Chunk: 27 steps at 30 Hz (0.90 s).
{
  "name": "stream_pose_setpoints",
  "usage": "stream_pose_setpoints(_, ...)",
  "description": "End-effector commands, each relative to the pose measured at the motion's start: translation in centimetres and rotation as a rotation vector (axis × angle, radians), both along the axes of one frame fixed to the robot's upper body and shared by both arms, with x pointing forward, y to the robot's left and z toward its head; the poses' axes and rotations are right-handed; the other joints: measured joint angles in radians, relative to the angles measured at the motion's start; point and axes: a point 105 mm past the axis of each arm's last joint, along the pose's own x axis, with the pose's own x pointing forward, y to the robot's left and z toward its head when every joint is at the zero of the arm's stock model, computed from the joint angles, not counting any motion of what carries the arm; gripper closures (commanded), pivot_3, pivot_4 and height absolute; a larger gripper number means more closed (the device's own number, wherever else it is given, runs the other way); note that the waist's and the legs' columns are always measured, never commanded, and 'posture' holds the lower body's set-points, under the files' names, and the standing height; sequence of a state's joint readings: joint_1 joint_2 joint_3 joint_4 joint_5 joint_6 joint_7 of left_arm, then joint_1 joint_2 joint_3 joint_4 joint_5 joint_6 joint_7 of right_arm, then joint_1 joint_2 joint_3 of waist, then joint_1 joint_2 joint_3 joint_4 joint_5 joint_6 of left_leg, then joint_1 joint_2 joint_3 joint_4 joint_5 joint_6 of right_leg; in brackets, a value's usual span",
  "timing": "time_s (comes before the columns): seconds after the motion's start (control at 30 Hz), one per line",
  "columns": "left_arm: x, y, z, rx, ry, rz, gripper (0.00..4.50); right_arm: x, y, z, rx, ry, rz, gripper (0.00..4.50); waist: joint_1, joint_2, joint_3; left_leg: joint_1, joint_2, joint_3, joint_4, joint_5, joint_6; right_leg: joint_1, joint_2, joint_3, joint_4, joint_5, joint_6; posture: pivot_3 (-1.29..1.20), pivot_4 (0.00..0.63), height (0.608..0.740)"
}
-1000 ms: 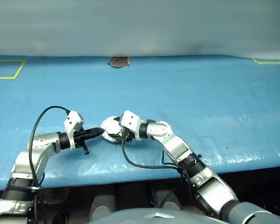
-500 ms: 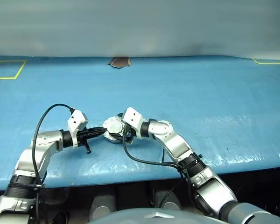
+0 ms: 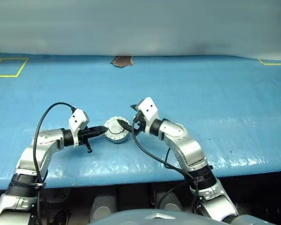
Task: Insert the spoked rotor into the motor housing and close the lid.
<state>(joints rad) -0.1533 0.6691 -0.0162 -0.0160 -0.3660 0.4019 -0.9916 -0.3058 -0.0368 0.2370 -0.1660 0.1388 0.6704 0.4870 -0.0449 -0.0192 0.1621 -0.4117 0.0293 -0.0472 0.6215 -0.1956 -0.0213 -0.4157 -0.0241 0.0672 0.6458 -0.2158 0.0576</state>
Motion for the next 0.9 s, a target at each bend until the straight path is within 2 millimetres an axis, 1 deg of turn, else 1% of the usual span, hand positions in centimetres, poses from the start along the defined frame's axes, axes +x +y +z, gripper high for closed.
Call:
stream_pose_setpoints(0.03, 0.2, 0.2, -0.4, 0.006, 0.009, 0.017, 4.5, 0.2, -0.9, -0.7, 0.109, 0.161, -0.101, 0.04, 0.0, 0.0, 0.0, 0.0, 0.0, 0.0, 0.0, 0.0, 0.0, 0.0, 0.0, 0.0, 0.0, 0.0, 0.0, 0.0, 0.15, 0.74)
stream_pose_setpoints(0.17, 0.2, 0.2, -0.4, 0.014, -0.005, 0.004, 4.5, 0.1, -1.5, -1.8, 0.246, 0.348, -0.197, 0.04, 0.001, 0.0, 0.0, 0.0, 0.0, 0.0, 0.0, 0.0, 0.0, 0.0, 0.0, 0.0, -0.001, 0.0, 0.0, 0.0, 0.15, 0.74)
stream_pose_setpoints(0.37, 0.1, 0.4, -0.3, 0.018, -0.012, 0.01, 4.5, -1.7, -0.9, -1.6, 0.404, 0.492, -0.143, 0.04, -0.002, 0.0, 0.0, -0.001, 0.0, 0.001, -0.002, 0.0, 0.0, -0.001, 0.0, 0.0, -0.002, 0.0, 0.0, 0.0, 0.15, 0.74)
stream_pose_setpoints(0.5, 0.2, 0.5, -0.1, 0.009, -0.013, 0.014, 4.5, -2.7, -0.3, -1.6, 0.464, 0.562, -0.102, 0.04, -0.007, 0.001, 0.0, -0.001, 0.0, 0.0, -0.003, 0.0, 0.0, -0.001, 0.0, 0.0, -0.002, 0.0, 0.0, 0.0, 0.15, 0.74)
stream_pose_setpoints(0.73, 0.1, 0.6, -0.1, 0.008, -0.017, 0.016, 4.5, -3.4, 0.3, -0.4, 0.609, 0.627, -0.035, 0.04, -0.011, 0.001, 0.0, -0.002, 0.0, 0.0, -0.002, 0.0, 0.0, -0.001, 0.0, 0.0, -0.002, 0.0, 0.0, 0.0, 0.15, 0.74)
stream_pose_setpoints(0.9, 0.3, 0.5, 0.0, 0.012, -0.024, 0.017, 4.5, -3.3, 1.1, -0.9, 0.651, 0.687, -0.002, 0.04, -0.014, 0.001, 0.0, -0.001, 0.0, 0.0, -0.002, 0.0, 0.0, -0.001, 0.0, 0.0, -0.002, 0.0, 0.0, 0.0, 0.15, 0.74)
